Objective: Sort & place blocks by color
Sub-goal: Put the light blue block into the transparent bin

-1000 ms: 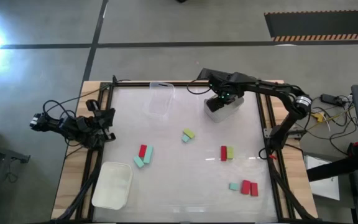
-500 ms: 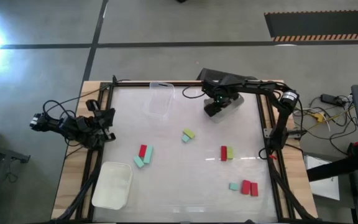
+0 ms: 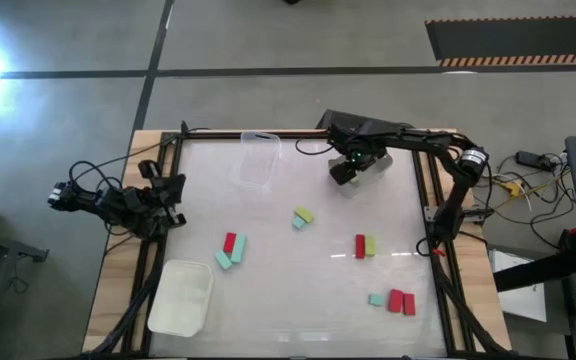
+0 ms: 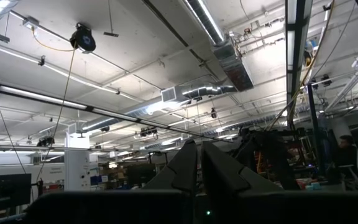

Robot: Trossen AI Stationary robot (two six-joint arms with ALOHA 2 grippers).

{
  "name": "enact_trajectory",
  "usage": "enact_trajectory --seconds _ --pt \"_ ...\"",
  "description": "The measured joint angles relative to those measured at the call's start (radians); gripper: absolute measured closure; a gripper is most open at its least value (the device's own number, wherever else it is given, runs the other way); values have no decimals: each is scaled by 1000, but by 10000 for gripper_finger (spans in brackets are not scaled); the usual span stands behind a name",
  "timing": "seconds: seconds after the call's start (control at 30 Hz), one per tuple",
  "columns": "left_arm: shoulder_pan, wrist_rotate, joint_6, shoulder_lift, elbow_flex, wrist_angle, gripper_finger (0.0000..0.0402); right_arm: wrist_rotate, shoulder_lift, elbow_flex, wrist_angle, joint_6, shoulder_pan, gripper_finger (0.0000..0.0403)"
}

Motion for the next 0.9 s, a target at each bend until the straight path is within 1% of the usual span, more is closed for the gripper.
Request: enact_trajectory --seconds 0.23,0.33,0.4,0.5,0.67,0.77,0.9 --pt "0 -2 -3 21 -1 -20 394 3 -159 6 -11 6 42 245" --pt "0 -15 -29 51 6 -18 394 46 -238 -14 34 5 87 255" --pt "0 -51 -75 78 18 -19 394 78 -292 -45 91 -9 129 263" --pt "0 -104 -134 129 43 -15 394 83 -373 -106 190 -32 188 275" --pt "0 -152 -216 237 86 -18 394 89 -498 -231 412 -70 279 298" --pt "0 -220 -291 317 115 -19 394 90 -562 -304 539 -124 319 312" --pt "0 -310 -380 417 150 -20 394 89 -635 -378 655 -180 355 330"
